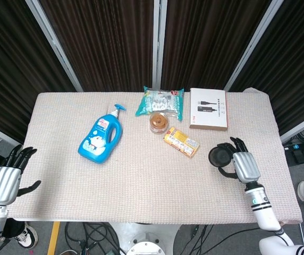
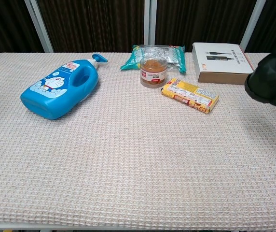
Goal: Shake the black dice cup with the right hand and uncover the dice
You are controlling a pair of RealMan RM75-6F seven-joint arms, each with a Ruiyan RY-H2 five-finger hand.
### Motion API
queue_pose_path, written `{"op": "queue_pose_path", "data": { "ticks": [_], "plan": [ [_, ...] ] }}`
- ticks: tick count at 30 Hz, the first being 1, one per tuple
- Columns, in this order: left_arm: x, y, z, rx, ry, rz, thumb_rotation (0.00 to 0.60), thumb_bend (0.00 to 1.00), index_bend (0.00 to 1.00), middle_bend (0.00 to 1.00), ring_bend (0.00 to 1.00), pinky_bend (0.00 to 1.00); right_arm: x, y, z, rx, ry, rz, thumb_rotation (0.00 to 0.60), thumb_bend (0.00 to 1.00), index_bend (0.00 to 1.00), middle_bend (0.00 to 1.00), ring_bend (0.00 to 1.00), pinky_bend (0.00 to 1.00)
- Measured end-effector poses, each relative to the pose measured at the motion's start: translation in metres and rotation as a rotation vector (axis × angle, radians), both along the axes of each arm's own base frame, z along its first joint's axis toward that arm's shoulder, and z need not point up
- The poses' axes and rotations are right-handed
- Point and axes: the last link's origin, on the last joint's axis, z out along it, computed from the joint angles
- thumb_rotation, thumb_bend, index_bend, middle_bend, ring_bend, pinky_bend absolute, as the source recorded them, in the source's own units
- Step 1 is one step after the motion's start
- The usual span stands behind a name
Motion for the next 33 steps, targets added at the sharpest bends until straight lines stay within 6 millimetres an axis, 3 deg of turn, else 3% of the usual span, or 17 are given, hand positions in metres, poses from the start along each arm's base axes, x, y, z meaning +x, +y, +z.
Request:
{"op": "queue_pose_path", "data": {
  "ticks": [4,11,14,18,24,28,33],
  "plan": [
    [0.002,0.001,0.001,0.002,0.002,-0.006,0.6,0.13,0.16,0.13,0.06,0.3,0.029,-0.001,0.023,-0.058,-0.055,0.092,0.6,0.2,0.38,0.44,0.09,0.0],
    [0.004,0.002,-0.002,-0.005,0.004,-0.007,0.6,0.13,0.16,0.13,0.06,0.3,0.11,0.019,0.095,-0.313,-0.198,0.39,0.6,0.2,0.39,0.45,0.11,0.0],
    [0.005,0.003,-0.003,-0.008,0.002,-0.01,0.6,0.13,0.16,0.13,0.06,0.3,0.118,0.025,0.108,-0.393,-0.172,0.439,0.6,0.2,0.4,0.45,0.11,0.0],
    [0.005,0.002,-0.002,-0.007,0.0,-0.01,0.6,0.13,0.16,0.13,0.06,0.3,0.101,0.012,0.096,-0.348,-0.074,0.346,0.6,0.21,0.4,0.45,0.11,0.0],
    [0.003,0.002,-0.001,-0.002,0.002,0.0,0.6,0.13,0.16,0.13,0.06,0.3,0.063,-0.011,0.045,-0.046,0.073,0.143,0.6,0.21,0.41,0.45,0.11,0.0],
    [0.004,0.003,-0.003,0.0,-0.003,-0.002,0.6,0.13,0.16,0.13,0.06,0.3,0.067,-0.01,0.031,0.07,0.077,0.147,0.6,0.19,0.41,0.45,0.11,0.0],
    [0.004,0.002,-0.005,-0.005,-0.001,-0.009,0.6,0.13,0.16,0.13,0.06,0.3,0.092,-0.006,0.048,-0.028,0.024,0.265,0.6,0.15,0.41,0.45,0.11,0.0]
  ]
}}
